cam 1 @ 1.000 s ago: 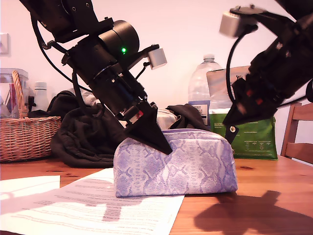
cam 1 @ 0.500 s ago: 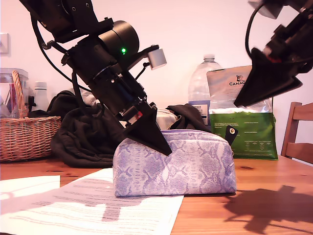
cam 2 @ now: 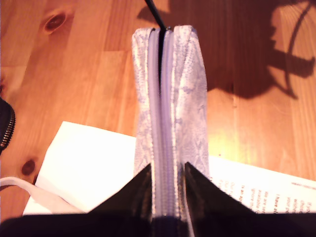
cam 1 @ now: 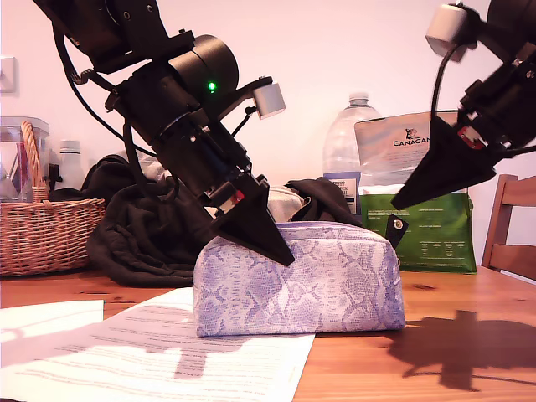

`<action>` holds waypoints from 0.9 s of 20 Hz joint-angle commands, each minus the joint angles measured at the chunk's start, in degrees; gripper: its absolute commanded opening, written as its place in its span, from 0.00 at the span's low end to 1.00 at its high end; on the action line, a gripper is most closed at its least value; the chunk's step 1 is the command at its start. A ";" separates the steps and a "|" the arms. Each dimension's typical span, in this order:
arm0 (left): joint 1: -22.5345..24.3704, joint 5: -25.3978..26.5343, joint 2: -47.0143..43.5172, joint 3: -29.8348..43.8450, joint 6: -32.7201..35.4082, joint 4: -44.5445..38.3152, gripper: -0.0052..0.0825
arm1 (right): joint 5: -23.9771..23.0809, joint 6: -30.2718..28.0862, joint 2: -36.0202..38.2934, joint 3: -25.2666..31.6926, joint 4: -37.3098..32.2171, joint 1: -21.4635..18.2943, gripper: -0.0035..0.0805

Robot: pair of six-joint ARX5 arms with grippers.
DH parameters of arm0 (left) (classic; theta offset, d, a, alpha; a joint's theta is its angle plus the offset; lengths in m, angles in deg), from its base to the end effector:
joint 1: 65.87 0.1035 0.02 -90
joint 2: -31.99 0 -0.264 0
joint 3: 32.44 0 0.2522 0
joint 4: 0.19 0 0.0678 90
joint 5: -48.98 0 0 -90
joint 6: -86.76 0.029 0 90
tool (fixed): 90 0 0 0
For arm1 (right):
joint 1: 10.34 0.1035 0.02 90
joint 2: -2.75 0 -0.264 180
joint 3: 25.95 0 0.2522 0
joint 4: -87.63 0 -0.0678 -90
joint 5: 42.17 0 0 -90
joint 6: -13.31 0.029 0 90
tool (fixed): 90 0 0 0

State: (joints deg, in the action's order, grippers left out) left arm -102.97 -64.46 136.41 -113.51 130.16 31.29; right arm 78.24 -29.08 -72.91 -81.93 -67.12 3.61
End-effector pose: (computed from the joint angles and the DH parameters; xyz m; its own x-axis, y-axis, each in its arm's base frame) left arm 0.2895 -0.2334 0.1821 0.1816 -0.6360 -0.7500 0.9829 0.0925 0.1595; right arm 0.2466 0.0764 0.2088 0.4705 0.6384 -0.6091 -0.8725 0.4396 -0.2133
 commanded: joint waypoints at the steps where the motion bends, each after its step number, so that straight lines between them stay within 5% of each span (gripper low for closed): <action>1: -0.20 -0.04 1.99 0.28 0.59 -0.24 0.25 | -0.90 -4.02 -0.09 -1.31 -0.52 0.17 0.38; 7: -0.20 -0.02 1.99 0.28 0.59 -0.39 0.25 | -0.94 -7.26 -5.81 -6.54 2.25 0.28 0.37; 12: -0.17 0.04 1.99 0.28 0.59 -0.96 0.25 | -0.57 -7.65 -12.46 -15.30 15.08 0.28 0.35; 18: -0.17 0.24 1.99 0.28 0.59 -1.14 0.25 | -2.49 -10.40 -17.62 -20.55 22.32 0.28 0.33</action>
State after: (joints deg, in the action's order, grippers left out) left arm -102.97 -64.24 136.41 -113.48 130.46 30.72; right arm 75.86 -39.27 -88.95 -103.06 -45.86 3.61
